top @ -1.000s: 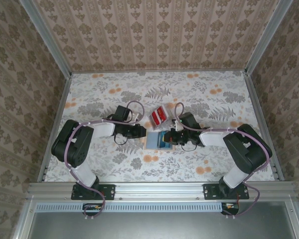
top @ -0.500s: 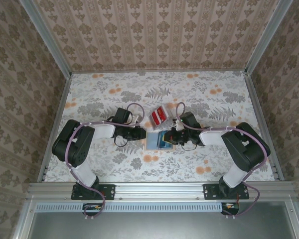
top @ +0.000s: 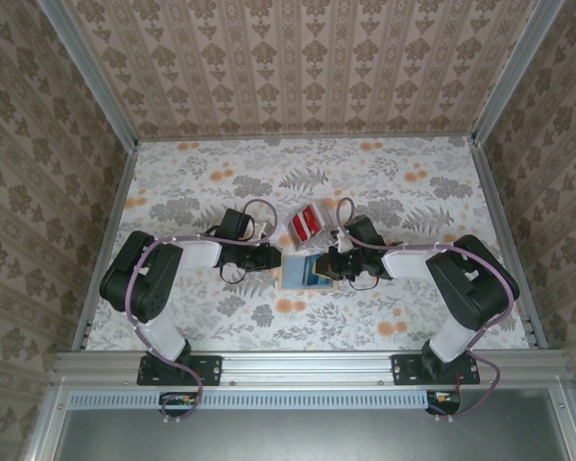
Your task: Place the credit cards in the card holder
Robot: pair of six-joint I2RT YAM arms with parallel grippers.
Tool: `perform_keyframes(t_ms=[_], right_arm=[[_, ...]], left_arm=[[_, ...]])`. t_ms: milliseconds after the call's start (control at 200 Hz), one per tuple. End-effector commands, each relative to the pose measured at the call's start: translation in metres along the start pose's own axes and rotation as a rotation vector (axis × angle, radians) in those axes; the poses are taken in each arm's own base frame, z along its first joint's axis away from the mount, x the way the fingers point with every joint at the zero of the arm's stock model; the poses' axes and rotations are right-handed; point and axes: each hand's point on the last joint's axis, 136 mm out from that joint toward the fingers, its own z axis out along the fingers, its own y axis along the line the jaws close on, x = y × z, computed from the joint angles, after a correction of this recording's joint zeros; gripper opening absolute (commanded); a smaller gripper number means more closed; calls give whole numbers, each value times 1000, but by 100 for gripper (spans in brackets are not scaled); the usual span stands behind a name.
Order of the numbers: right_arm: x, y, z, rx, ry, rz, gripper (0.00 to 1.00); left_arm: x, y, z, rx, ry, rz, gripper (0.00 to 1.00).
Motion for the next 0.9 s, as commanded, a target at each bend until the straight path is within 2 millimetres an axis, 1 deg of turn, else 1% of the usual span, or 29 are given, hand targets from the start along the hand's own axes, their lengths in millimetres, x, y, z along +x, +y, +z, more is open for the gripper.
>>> perform_keyframes(t_ms=[0,390,515,615,895], right_arm=[[6,-9,3,57,33,8,8],[7,-14,15,115,70,2,10],[6,-14,14,125,66,6,10],[6,-19,11,159,57,6,10],[2,-16,11,151,36,21,9]], left_arm=[[21,7,12,-12,58,-28,22],[32,9,15,-14,78,-33,22],[34,9,15,-16,76,-33,21],[36,10,15,-20,76,-33,20],[40,4,21,-9,88,-28,18]])
